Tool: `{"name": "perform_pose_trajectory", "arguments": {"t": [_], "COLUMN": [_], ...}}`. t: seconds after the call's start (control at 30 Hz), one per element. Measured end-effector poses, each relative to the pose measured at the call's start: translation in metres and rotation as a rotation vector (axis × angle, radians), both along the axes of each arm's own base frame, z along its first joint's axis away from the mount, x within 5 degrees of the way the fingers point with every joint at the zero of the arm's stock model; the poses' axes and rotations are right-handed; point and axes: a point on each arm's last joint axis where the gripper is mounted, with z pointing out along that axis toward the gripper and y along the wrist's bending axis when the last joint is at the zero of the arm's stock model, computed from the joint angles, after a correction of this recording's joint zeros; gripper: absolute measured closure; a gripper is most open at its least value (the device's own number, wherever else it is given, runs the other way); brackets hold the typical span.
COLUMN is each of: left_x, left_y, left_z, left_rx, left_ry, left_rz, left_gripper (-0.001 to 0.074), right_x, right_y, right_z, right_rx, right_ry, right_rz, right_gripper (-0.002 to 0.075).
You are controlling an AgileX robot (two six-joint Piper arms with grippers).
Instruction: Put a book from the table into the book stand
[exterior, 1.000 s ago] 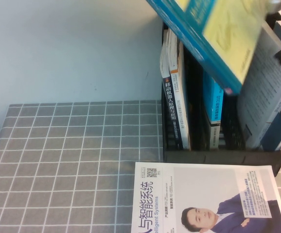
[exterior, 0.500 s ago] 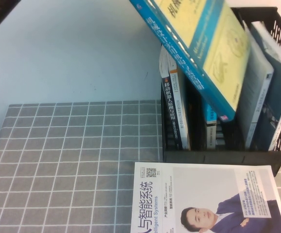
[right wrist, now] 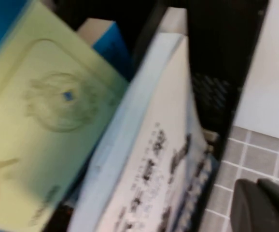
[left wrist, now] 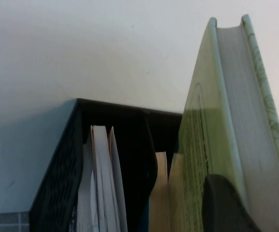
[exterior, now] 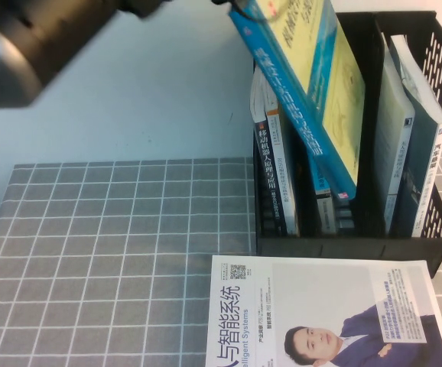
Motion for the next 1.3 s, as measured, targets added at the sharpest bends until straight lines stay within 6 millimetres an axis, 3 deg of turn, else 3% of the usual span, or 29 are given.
{"name": "perform_pose_trajectory", "arguments": {"t": [0.2,0.4,0.5,0.8,0.87,1.0,1.07,1.17,1.3], "left_x": [-0.001,0.017,0.023,0.028,0.027,0.026,0.025,0.021,0.000], "left_y": [-0.039,-0.071,-0.078,-0.088,-0.091,-0.093,-0.093,-0.083,-0.055], "left_z": [-0.019,-0.058,-0.072,-0.091,-0.094,-0.091,-0.087,-0.072,-0.021], "left_rx": [0.080,0.138,0.152,0.201,0.216,0.247,0.251,0.293,0.366], "left_ry": [-0.085,-0.091,-0.066,-0.039,-0.038,-0.066,-0.068,-0.040,-0.089], "left_rz": [0.052,0.039,0.034,-0.017,-0.048,-0.095,-0.092,-0.060,-0.027], "left_gripper": [0.0543,0.0543,0.0544,0.0535,0.0472,0.0262,0.0220,0.0279,0.0542], "right_x": [-0.005,-0.014,-0.024,-0.050,-0.055,-0.067,-0.073,-0.084,-0.106], "right_y": [0.012,0.015,0.016,0.019,0.021,0.023,0.024,0.025,0.030], "right_z": [0.003,0.010,0.020,0.042,0.045,0.051,0.056,0.062,0.054], "right_rx": [0.088,0.090,0.068,0.022,0.015,0.001,-0.006,-0.011,0.010], "right_ry": [0.011,0.009,-0.017,-0.060,-0.060,-0.049,-0.065,-0.085,-0.063], "right_rz": [0.112,0.147,0.149,0.175,0.186,0.213,0.212,0.209,0.218], "right_gripper": [0.0729,0.0729,0.0729,0.0729,0.0729,0.0729,0.0729,0.0729,0.0729]}}
